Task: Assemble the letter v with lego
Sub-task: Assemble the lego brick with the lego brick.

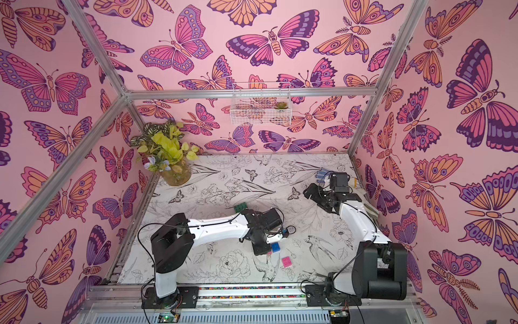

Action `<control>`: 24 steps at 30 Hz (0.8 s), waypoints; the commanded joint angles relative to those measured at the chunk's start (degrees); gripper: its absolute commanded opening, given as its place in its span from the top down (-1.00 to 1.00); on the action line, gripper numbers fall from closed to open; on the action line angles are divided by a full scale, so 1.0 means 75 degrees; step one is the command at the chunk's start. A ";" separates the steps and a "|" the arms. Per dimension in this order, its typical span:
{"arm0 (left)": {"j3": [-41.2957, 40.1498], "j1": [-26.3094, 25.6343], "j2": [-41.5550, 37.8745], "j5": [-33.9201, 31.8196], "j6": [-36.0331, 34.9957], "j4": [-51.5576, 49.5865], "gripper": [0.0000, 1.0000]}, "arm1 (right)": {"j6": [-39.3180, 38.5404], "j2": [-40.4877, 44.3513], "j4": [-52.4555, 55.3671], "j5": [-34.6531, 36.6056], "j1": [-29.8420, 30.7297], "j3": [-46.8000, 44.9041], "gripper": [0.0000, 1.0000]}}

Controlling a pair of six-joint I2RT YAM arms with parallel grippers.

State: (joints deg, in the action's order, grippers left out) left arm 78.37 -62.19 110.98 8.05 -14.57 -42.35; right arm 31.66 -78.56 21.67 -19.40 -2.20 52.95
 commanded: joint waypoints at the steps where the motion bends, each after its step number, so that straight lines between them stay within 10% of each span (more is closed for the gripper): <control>1: -0.0547 -0.0086 0.0430 0.0527 -0.0507 -0.0207 0.33 | -0.0030 -0.0048 -0.0024 -0.0070 0.0047 -0.0064 -0.88; 24: -0.0203 -0.0358 0.0595 0.0431 -0.1421 -0.0794 0.31 | -0.0157 -0.0072 0.0072 0.0129 0.0047 0.0042 -0.89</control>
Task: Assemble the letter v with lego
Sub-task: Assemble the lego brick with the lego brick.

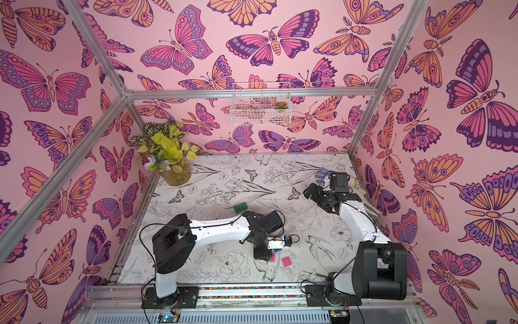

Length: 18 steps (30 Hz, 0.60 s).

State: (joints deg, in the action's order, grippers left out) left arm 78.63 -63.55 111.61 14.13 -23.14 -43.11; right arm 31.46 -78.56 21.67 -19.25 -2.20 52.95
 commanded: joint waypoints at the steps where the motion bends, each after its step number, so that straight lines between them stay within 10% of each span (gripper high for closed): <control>1: -0.0253 -0.0204 0.0515 -0.0446 -0.0333 -0.0692 0.31 | -0.0138 -0.0066 0.0076 0.0108 0.0047 0.0059 -0.89; 18: -0.0190 -0.0404 0.0863 -0.1669 -0.1144 -0.0778 0.30 | -0.0164 -0.0037 0.0058 0.0071 0.0047 0.0024 -0.89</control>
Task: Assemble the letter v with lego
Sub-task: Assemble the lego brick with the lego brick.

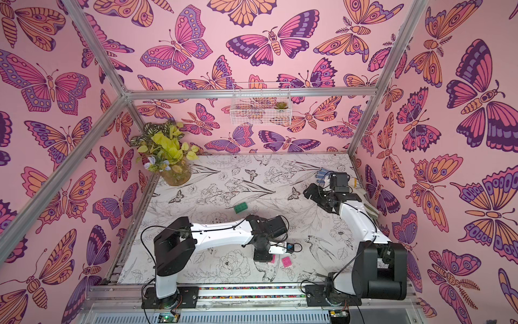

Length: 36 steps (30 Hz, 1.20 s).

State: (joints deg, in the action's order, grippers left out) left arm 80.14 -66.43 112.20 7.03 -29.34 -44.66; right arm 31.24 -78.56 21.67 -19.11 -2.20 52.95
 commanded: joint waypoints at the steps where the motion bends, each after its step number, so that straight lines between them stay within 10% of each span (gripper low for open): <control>1: -0.0352 -0.0035 0.0832 -0.0746 -0.0329 -0.0572 0.30 | -0.0142 -0.0037 0.0054 0.0051 0.0050 0.0018 -0.89; 36: 0.0328 -0.0169 0.1110 -0.0973 0.0028 -0.0592 0.22 | -0.0154 -0.0142 0.0028 0.0035 0.0047 0.0031 -0.89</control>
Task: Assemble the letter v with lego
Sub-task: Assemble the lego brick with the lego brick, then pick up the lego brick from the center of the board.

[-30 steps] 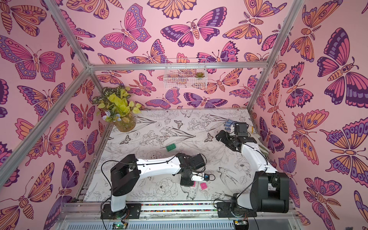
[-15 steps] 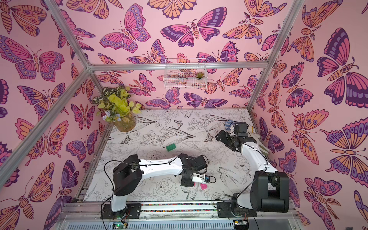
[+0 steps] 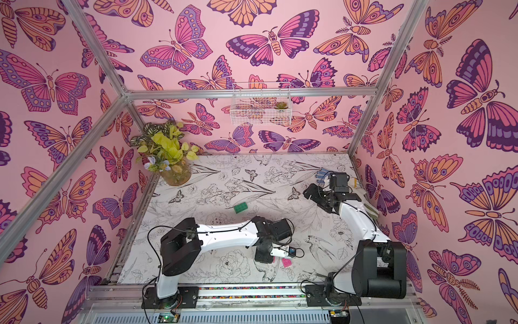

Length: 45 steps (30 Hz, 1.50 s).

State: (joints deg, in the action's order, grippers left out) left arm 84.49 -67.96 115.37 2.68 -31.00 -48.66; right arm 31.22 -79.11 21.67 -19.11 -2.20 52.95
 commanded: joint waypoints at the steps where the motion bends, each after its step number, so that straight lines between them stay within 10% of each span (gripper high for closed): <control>1: -0.0201 0.0038 0.0684 -0.0422 0.0348 -0.0051 0.17 | -0.0149 -0.0069 0.0029 0.0038 0.0047 0.0030 -0.89; 45: 0.0005 0.0120 0.0215 0.0358 0.1114 0.0709 0.06 | -0.0164 -0.0069 0.0075 0.0049 0.0070 0.0018 -0.92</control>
State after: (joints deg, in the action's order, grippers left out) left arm 84.18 -67.40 117.78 3.84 -23.09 -43.29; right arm 31.05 -79.13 21.67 -19.11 -2.09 52.95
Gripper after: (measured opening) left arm 0.471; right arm 0.958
